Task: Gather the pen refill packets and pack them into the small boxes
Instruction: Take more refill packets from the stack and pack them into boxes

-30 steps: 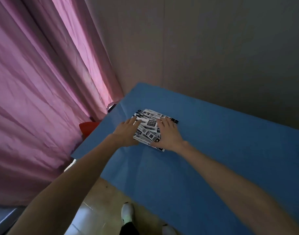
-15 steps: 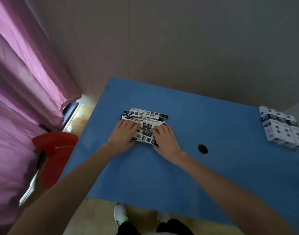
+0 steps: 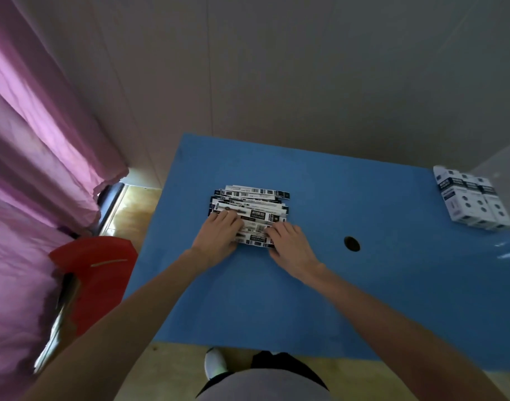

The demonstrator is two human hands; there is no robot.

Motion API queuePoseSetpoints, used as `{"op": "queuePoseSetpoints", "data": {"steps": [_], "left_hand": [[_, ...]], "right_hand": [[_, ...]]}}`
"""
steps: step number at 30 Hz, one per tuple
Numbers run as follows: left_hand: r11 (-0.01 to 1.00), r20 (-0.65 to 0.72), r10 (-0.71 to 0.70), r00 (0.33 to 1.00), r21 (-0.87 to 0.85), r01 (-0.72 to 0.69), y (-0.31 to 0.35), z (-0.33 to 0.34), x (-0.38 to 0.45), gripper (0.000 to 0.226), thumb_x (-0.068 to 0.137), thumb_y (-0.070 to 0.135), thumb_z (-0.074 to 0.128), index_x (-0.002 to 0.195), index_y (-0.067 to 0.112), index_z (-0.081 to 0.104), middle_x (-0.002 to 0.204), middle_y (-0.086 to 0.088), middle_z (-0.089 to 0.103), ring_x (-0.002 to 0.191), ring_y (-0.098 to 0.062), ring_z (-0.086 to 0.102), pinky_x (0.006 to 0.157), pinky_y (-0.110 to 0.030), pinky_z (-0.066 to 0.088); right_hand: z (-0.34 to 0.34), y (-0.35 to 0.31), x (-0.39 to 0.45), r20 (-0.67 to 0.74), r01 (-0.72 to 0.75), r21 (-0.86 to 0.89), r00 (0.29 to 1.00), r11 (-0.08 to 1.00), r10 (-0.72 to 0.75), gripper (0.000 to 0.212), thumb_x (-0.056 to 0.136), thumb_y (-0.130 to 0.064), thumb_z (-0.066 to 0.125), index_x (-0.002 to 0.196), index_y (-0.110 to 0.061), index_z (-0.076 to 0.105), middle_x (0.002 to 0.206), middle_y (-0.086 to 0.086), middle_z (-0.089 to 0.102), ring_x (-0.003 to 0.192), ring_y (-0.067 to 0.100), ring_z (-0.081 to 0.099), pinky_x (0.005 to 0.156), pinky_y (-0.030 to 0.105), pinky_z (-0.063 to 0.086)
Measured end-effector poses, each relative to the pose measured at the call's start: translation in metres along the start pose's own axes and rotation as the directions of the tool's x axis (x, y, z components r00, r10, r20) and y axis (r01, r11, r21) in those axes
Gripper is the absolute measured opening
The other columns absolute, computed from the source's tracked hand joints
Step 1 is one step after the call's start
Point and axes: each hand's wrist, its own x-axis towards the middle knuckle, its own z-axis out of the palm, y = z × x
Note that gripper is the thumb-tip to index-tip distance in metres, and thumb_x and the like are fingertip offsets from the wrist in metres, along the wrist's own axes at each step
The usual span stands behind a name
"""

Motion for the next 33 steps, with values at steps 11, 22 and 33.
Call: {"op": "queuePoseSetpoints", "data": {"steps": [11, 22, 33], "left_hand": [[0.998, 0.074, 0.036, 0.997, -0.051, -0.033, -0.004, -0.004, 0.005, 0.052, 0.07, 0.028, 0.084, 0.117, 0.017, 0.065, 0.112, -0.004, 0.061, 0.103, -0.026, 0.06, 0.083, -0.04, 0.051], [1.0, 0.105, 0.021, 0.994, -0.022, -0.019, 0.0, -0.004, 0.009, 0.045, 0.084, 0.032, 0.073, 0.122, 0.018, 0.054, 0.121, -0.001, 0.059, 0.114, -0.023, 0.056, 0.094, -0.036, 0.043], [0.998, 0.109, -0.024, 0.994, -0.059, 0.03, -0.002, -0.002, 0.003, 0.036, 0.09, 0.029, 0.065, 0.122, 0.015, 0.054, 0.12, -0.003, 0.061, 0.113, -0.024, 0.055, 0.092, -0.035, 0.041]], "right_hand": [[-0.006, 0.007, 0.003, 0.103, -0.003, 0.026, 0.995, 1.0, 0.001, 0.044, 0.094, -0.034, 0.064, 0.134, -0.014, 0.056, 0.13, 0.004, 0.052, 0.122, 0.022, 0.051, 0.1, 0.035, 0.045], [-0.015, 0.011, 0.008, 0.077, -0.056, 0.163, 0.996, 0.985, 0.044, 0.036, 0.09, -0.03, 0.069, 0.123, -0.019, 0.061, 0.122, -0.001, 0.06, 0.117, 0.02, 0.053, 0.095, 0.034, 0.044], [-0.018, 0.005, 0.0, 0.053, -0.148, 0.289, 0.989, 0.946, 0.139, 0.044, 0.093, -0.024, 0.069, 0.134, -0.02, 0.056, 0.127, 0.0, 0.066, 0.114, 0.023, 0.061, 0.094, 0.038, 0.048]]}}
